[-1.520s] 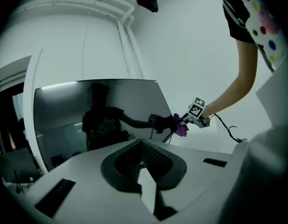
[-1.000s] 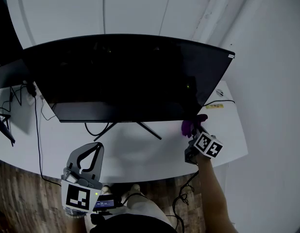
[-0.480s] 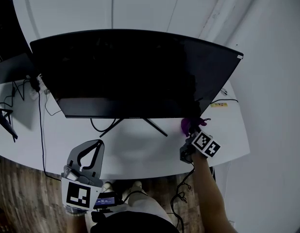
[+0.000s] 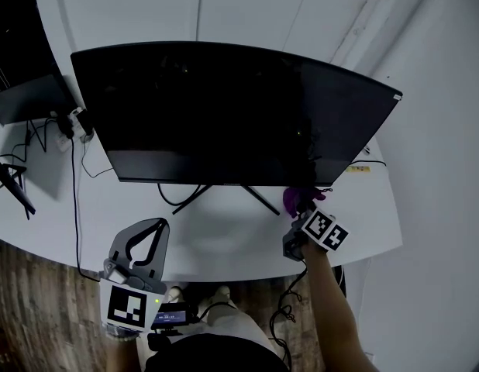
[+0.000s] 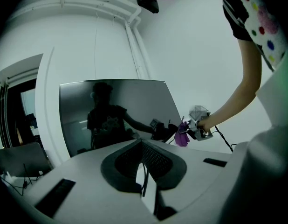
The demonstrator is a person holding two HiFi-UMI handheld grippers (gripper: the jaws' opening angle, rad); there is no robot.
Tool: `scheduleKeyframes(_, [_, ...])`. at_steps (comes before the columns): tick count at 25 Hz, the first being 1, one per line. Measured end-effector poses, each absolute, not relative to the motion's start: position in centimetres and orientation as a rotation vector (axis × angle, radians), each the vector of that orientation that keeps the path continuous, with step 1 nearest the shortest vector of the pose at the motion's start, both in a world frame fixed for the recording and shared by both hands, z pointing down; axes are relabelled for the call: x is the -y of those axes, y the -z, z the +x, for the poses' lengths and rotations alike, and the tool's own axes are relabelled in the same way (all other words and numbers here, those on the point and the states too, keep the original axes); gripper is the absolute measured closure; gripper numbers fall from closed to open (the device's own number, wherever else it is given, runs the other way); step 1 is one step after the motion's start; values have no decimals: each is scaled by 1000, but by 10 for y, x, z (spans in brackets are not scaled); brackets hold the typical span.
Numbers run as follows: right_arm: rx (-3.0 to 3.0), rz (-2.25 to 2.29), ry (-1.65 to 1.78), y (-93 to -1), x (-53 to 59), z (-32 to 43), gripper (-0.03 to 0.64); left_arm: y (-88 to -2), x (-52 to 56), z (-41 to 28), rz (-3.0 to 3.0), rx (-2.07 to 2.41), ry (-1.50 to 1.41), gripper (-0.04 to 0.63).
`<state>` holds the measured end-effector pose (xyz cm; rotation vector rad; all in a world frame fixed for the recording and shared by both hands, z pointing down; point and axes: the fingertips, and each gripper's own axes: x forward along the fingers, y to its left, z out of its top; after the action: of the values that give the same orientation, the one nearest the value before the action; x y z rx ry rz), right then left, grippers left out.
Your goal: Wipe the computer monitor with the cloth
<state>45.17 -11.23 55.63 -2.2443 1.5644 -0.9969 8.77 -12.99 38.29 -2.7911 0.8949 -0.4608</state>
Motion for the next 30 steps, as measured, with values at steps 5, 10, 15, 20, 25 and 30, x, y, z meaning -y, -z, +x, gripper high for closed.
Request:
scheduleKeyframes(5, [-1606, -2215, 1012, -555, 124, 420, 558, -379, 134, 71, -2779, -903, 445, 591])
scheduleKeyframes(10, [-1638, -2185, 1031, -555, 134, 392, 558, -376, 138, 51, -2775, -934, 441, 591])
scheduleKeyframes(15, [-1671, -2157, 1048, -555, 146, 361, 558, -376, 143, 30, -2774, -965, 430, 591])
scheduleKeyframes(20, [-1701, -2135, 1060, -555, 158, 331, 558, -375, 149, 9, -2766, -988, 429, 591])
scheduleKeyframes(25, [-1741, -2095, 1077, -555, 171, 299, 558, -377, 156, -9, -2765, -1018, 427, 591])
scheduleKeyframes(30, [-1789, -2066, 1099, -553, 182, 270, 558, -376, 162, -27, -2755, -1047, 424, 591])
